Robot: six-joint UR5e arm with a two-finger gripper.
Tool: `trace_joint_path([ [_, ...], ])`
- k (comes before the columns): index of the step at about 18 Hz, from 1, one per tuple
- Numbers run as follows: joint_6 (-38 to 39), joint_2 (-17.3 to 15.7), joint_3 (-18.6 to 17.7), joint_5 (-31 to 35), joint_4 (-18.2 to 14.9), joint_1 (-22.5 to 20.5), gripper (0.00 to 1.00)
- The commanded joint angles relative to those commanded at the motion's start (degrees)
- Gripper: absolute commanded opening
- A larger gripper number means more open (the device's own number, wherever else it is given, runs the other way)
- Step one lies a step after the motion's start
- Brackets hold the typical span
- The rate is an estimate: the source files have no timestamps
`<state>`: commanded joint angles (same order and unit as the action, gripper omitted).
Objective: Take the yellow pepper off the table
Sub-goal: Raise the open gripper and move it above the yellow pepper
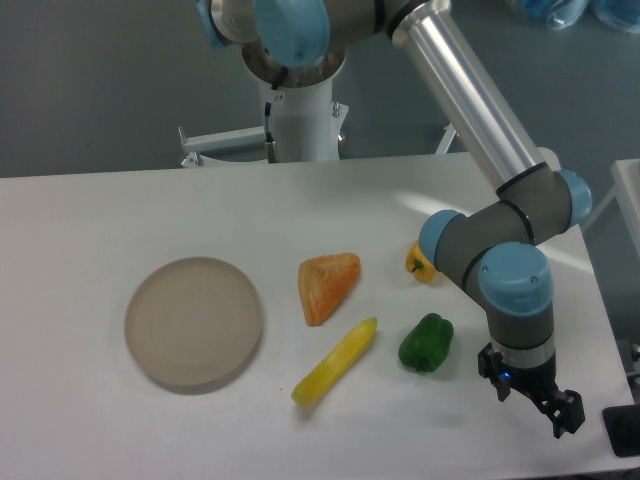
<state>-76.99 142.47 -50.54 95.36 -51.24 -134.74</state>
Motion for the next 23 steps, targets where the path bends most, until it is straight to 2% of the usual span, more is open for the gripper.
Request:
trace_joint_path([
  [6,0.00,-0.70,-0.09,0.09,0.00,0.09,1.00],
  [9,0.26,-2.37,-0.96,0.09,-0.26,0.09,1.00],
  [12,0.26,-5.79,-4.47,0.00,-1.22,-0.26,1.00],
  [16,0.26,-14.22,-13.34,-2.62,-4.30,-3.24,1.00],
  [18,0.26,-18.70,-17.29,-5.96,-7.80,-5.87,1.00],
  [21,0.26,-24.33,-21.26,-8.95,-16.93,-8.69,1.00],
  [23,0.26,-26.88,-23.46,-11.15,-21.42,-10.71,1.00],
])
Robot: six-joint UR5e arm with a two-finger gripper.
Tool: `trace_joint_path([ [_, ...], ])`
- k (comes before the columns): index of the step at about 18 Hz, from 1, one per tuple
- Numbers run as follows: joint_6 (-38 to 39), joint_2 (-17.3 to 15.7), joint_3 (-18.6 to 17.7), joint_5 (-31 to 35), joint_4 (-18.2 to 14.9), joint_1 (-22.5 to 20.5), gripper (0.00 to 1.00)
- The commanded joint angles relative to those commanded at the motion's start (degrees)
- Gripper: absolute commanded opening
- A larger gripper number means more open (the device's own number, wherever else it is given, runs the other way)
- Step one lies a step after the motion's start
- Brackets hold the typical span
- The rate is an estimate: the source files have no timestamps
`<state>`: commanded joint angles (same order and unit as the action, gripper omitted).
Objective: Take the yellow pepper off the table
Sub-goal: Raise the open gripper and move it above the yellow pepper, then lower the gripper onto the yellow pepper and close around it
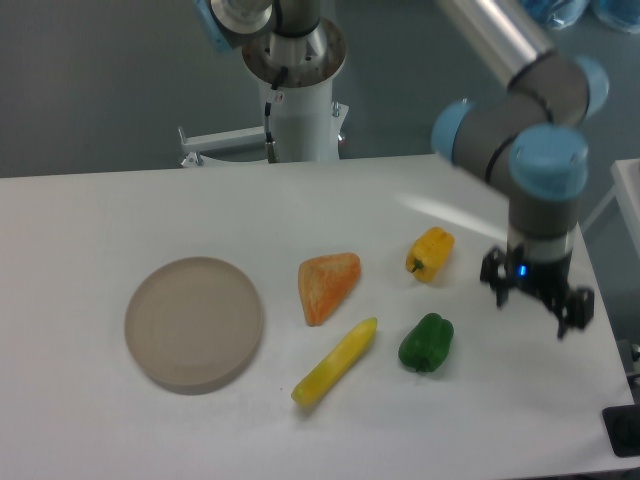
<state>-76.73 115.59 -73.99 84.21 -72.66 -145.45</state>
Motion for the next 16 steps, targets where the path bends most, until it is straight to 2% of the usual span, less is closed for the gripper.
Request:
trace_joint_path([
  [2,-0.09,-1.59,-2.89,-0.45,-2.13,-0.80,1.00],
  [4,-0.26,-2.64,-7.28,-1.06,-1.52,-1.94,1.00],
  [7,-0.79,-4.67,-11.95,-3.78,-0.02,-3.96,1.00],
  [10,-1.05,-6.51,-16.43,-5.20,2.78,-5.98,1.00],
  [16,-0.88,-7.04,-22.59,-5.11,9.73,-5.20,1.00],
])
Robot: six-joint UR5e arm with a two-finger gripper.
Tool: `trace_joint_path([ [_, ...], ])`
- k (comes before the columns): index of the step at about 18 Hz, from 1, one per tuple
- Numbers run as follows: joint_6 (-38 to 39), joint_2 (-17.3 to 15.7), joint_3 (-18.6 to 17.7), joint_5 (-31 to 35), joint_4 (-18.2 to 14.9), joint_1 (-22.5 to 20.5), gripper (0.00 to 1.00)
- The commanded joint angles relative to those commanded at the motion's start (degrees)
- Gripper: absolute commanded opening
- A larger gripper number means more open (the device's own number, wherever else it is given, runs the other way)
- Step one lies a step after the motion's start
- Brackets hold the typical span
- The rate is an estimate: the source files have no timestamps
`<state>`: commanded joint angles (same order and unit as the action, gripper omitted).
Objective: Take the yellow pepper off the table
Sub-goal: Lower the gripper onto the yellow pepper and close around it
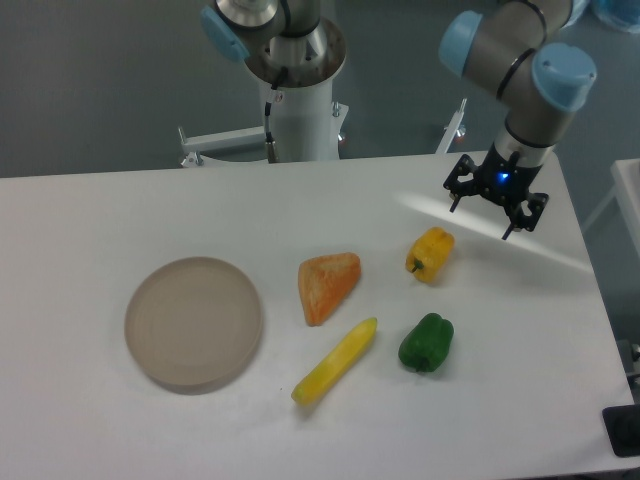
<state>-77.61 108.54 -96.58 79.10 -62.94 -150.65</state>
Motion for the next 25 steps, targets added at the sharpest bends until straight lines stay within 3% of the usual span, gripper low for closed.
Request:
trace_joint_path([
  [5,0.44,-0.52,-3.08,0.00,3.34,1.41,1.00],
  [9,-0.17,-0.62,-6.24,0.00,9.06,2.03,1.00],
  [24,0.70,0.09,-8.36,0.53,10.11,4.49,1.00],
  [25,0.36,0.09,-8.27,0.44,10.20,4.49,0.88],
])
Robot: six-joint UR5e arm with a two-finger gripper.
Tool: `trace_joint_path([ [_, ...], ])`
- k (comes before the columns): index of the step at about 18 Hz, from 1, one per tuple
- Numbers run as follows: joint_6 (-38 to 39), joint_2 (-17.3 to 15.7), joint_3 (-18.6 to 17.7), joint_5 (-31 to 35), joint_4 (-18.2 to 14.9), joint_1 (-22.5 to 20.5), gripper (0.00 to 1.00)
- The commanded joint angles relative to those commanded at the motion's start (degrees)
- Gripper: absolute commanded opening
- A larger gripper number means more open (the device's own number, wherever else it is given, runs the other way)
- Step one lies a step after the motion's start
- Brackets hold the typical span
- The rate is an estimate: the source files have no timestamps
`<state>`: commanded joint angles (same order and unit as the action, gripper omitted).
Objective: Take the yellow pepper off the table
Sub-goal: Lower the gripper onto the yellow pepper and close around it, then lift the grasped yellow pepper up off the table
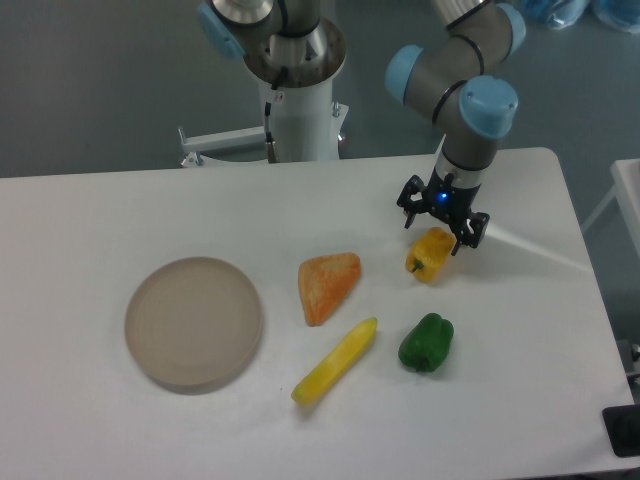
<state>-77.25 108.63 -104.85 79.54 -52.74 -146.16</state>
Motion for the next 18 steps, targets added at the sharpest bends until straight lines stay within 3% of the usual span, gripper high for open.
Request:
trace_joint_path([
  [1,-0.18,0.00,0.09,0.00,0.00,0.00,0.70],
  [4,-0.53,0.09,0.70,0.00,0.00,-0.09,0.42],
  [6,-0.53,0.00,1.14,0.00,0.00,-0.09,0.37],
  [11,-0.53,0.00,1.85,-0.09,-0.09,-0.18,0.36],
  [18,-0.71,0.26,10.27,1.67,-0.88,2.37,0.37],
])
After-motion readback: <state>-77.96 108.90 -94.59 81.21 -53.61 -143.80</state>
